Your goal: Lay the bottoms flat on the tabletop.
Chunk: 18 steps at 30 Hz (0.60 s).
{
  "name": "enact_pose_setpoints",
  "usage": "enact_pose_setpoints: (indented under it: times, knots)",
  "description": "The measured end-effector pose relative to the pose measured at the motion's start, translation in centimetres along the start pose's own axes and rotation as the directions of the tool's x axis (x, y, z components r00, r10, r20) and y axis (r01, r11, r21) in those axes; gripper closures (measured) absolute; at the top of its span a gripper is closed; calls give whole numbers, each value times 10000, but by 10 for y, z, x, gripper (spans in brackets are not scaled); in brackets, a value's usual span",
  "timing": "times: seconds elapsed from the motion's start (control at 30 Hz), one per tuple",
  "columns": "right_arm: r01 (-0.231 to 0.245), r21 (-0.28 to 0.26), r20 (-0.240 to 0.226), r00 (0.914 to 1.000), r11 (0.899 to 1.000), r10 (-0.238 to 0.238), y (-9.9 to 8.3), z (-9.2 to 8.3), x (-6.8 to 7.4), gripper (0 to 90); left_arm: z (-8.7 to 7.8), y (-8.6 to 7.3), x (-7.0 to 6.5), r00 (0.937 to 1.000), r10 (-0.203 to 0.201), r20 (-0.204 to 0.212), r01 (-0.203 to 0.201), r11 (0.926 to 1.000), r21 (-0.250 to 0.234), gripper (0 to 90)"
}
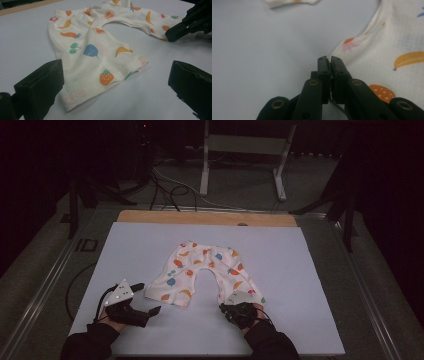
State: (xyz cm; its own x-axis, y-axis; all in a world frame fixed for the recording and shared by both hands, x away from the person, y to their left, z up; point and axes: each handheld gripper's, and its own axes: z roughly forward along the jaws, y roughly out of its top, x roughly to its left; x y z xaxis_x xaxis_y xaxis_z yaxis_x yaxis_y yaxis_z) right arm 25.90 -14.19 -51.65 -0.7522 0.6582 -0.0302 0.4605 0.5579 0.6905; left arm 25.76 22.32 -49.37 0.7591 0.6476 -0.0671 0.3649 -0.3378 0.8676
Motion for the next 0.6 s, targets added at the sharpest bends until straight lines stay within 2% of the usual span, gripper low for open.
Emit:
enact_pose_setpoints:
  times: [0.1,0.17,0.4,0.43,0.47,0.53,0.57,0.6]
  knots:
    - [321,-96,-296,9990,9994,-324,2,-3,7,874,0,0,0,10000,-50,0,50,10000,-64,14]
    - [345,-252,-642,9973,9991,-361,4,-6,12,874,0,0,0,10000,-27,20,27,10000,-30,14]
    - [461,-483,-1204,9914,9978,-516,7,-10,25,860,1,1,-1,9999,-45,137,45,10000,3,14]
    - [507,-493,-1240,9907,9975,-565,7,-10,25,833,1,1,-1,9999,-62,124,62,10000,-15,14]
    - [490,-538,-1238,9908,9974,-554,7,-10,24,754,1,1,-1,9999,-46,152,46,10000,-9,14]
    - [189,-744,-1336,9906,9970,-288,8,-11,20,587,1,4,0,9999,-29,160,30,10000,-25,14]
    - [70,-932,-1212,9925,9956,-183,9,-14,16,501,1,5,1,9998,-71,193,72,10000,-23,14]
    - [-85,-1008,-1144,9934,9949,-31,11,-15,12,465,1,6,2,9995,-193,266,195,9998,-81,14]
